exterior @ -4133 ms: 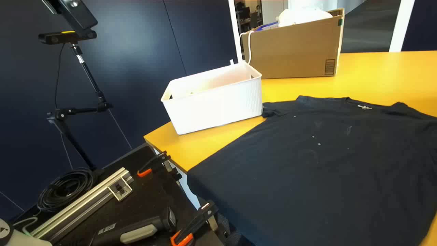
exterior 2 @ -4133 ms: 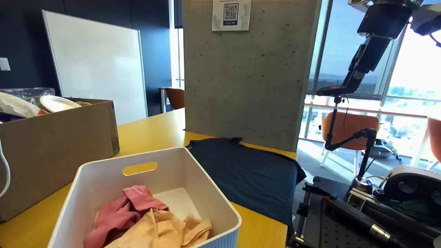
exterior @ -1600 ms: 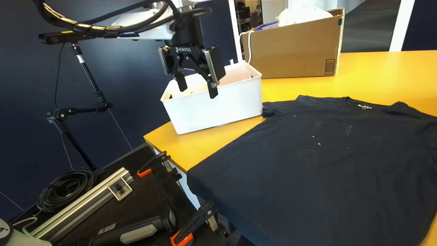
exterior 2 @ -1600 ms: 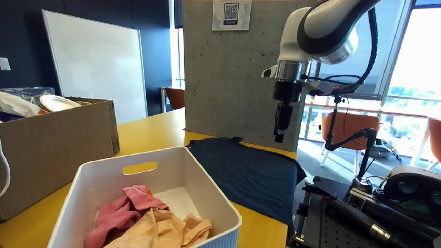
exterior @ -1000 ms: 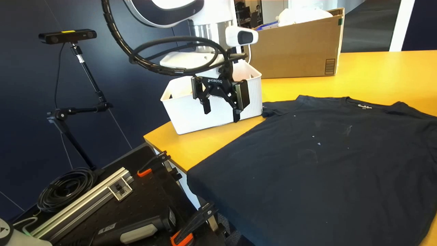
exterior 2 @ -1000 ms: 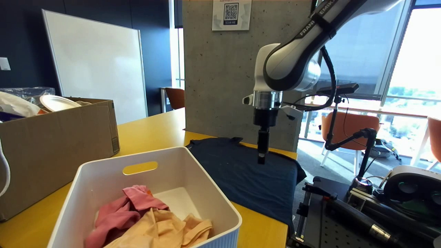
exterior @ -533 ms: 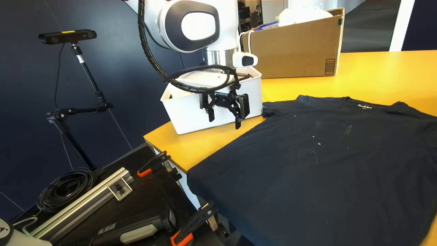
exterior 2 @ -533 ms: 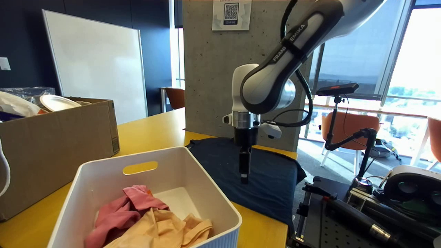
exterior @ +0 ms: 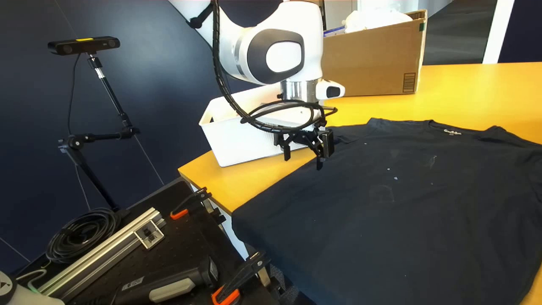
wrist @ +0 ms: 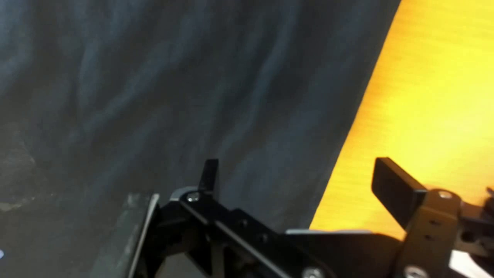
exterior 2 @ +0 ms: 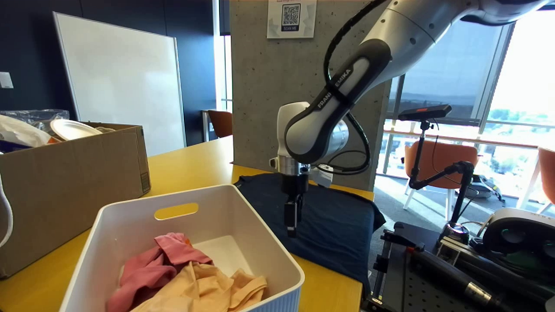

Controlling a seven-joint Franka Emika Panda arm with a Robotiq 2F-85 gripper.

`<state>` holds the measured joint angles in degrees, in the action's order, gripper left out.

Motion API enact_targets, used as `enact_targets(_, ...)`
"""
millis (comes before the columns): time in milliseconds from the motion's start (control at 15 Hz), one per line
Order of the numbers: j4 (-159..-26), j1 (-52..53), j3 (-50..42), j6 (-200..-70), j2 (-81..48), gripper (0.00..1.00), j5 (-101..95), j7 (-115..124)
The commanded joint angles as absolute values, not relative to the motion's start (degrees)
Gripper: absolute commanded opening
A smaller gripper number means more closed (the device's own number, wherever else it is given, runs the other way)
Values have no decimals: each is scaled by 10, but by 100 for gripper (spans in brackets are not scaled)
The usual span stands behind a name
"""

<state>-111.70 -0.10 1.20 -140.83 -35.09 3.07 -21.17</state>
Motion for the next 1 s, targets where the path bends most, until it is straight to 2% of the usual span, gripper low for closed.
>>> enact_targets(0,-1051,-4,23,-1415,-389,100,11,-175)
enact_targets(933,-922,11,36,-1363,-493,100,-13,-158)
